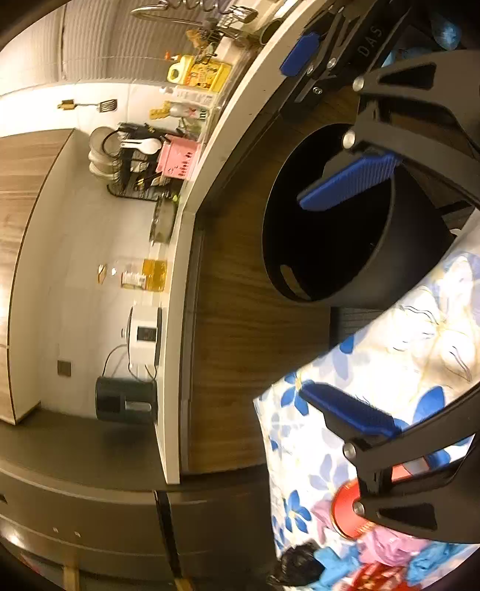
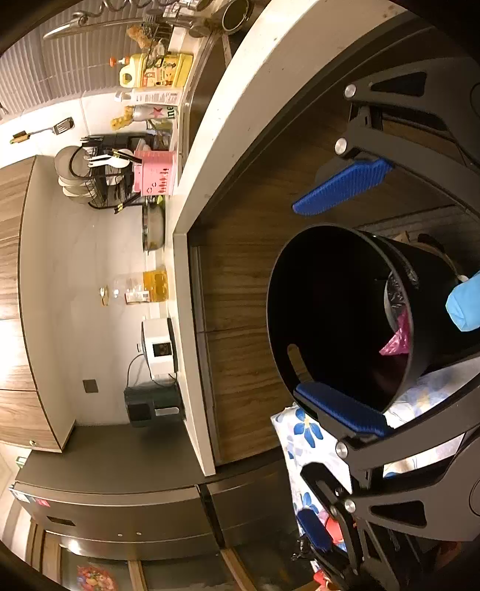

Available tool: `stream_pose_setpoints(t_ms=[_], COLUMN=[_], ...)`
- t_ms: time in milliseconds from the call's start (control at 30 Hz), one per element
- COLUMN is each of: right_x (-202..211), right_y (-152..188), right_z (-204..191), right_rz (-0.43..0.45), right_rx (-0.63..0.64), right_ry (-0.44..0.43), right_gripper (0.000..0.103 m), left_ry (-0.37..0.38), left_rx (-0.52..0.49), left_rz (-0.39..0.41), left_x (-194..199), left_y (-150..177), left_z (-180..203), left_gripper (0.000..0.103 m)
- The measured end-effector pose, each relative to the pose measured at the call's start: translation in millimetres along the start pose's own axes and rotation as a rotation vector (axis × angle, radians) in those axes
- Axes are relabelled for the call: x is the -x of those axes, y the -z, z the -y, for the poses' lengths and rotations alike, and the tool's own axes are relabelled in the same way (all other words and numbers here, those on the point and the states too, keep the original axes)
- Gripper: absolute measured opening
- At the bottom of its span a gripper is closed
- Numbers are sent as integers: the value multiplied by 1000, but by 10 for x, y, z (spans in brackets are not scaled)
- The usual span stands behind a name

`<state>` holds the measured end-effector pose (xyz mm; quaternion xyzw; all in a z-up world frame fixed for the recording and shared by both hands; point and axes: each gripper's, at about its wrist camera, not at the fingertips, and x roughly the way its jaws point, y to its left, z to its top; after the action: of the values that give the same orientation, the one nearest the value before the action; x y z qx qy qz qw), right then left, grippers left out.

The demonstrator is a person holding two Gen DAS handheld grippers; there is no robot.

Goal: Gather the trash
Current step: 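Move both open tools back over the table toward the remaining trash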

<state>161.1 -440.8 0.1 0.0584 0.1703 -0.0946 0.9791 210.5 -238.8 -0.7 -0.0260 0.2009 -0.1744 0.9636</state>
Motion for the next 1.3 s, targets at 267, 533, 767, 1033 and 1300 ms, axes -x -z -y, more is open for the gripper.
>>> stream_pose_setpoints(t_ms=[267, 533, 767, 1033, 1300], right_x=[231, 440, 597, 702, 824], right_y=[42, 118, 230, 378, 424], right_z=[-40, -196, -419, -769, -1031], right_rz=[11, 26, 21, -11, -4], right_rx=[-18, -8, 0, 44, 74], right_ry=[32, 53, 39, -12, -51], right_gripper=[97, 98, 98, 98, 98], left_ry=[-41, -68, -124, -189, -213], left_rx=[18, 39, 46, 85, 101], left_rz=[7, 6, 8, 19, 29], left_x=[282, 533, 794, 1069, 1249], left_y=[75, 160, 265, 354, 409], left_z=[-114, -245, -435, -716, -856], left_gripper=[97, 97, 97, 97, 97])
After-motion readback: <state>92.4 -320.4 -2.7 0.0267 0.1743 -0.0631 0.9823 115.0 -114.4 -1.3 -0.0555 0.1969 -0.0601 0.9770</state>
